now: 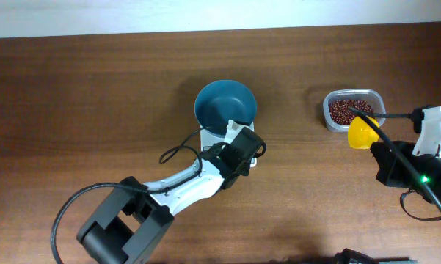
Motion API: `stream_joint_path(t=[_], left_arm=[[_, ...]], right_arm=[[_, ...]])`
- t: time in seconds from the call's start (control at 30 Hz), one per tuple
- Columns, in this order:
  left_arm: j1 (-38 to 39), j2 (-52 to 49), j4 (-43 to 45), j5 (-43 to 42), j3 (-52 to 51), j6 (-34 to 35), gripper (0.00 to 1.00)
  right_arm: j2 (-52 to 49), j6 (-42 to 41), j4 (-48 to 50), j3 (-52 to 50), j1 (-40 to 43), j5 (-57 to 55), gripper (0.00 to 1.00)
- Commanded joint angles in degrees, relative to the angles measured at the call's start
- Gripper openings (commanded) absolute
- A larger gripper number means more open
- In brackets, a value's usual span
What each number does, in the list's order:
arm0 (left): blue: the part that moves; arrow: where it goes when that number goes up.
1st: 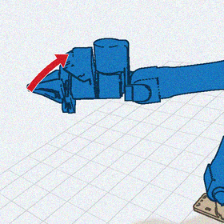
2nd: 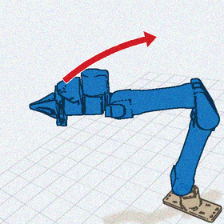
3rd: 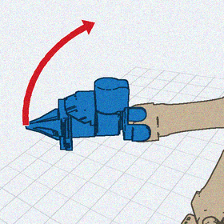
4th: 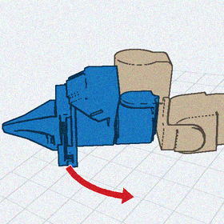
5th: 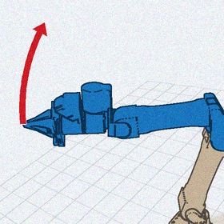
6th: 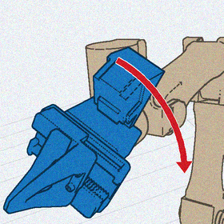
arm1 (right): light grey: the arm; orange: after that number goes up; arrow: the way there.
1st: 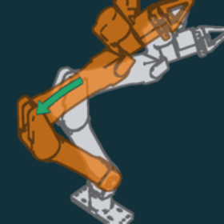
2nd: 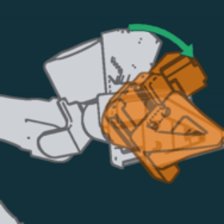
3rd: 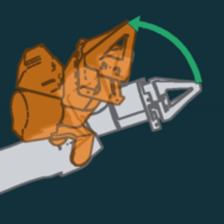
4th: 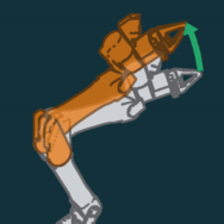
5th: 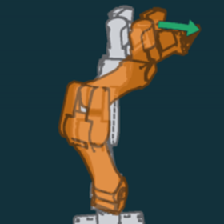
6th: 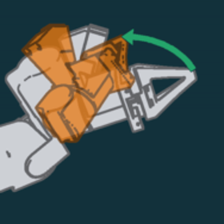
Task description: Scoop item into bowl and weigh 50g on scale
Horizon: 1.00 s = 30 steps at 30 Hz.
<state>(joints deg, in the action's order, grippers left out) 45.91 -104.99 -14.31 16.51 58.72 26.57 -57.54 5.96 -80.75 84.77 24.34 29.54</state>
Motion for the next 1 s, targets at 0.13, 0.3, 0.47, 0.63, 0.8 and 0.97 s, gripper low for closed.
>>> stream_joint_path(t=[0.13, 0.3, 0.47, 0.63, 0.8, 0.97], left_arm=[[0.07, -3.8, -0.24, -0.22, 0.42, -0.5, 0.0], [0.13, -3.67, 0.09, -0.22, 0.55, -0.57, 0.0], [0.11, -1.03, -4.39, -0.2, 2.14, -0.57, 0.0], [0.11, 3.74, -10.1, -0.22, 2.32, -0.55, 0.0], [0.11, 9.75, -15.02, -0.26, 2.32, -0.57, 0.0], [0.11, 18.75, -26.45, -0.24, 2.32, -3.32, 0.0]], right_arm=[[0.15, -0.48, -0.02, 0.42, 0.11, -0.26, 0.04], [0.15, -0.46, 0.02, 0.42, 0.11, -0.28, 0.04], [0.15, -0.46, 0.28, 0.42, 0.11, -0.28, 0.04], [-0.59, -0.46, 1.07, 0.42, 0.11, -0.28, 0.04], [-2.16, -0.46, 1.07, 0.42, 0.11, -0.28, 0.04], [-3.74, -0.44, 1.77, 0.42, 0.11, -0.28, 0.04]])
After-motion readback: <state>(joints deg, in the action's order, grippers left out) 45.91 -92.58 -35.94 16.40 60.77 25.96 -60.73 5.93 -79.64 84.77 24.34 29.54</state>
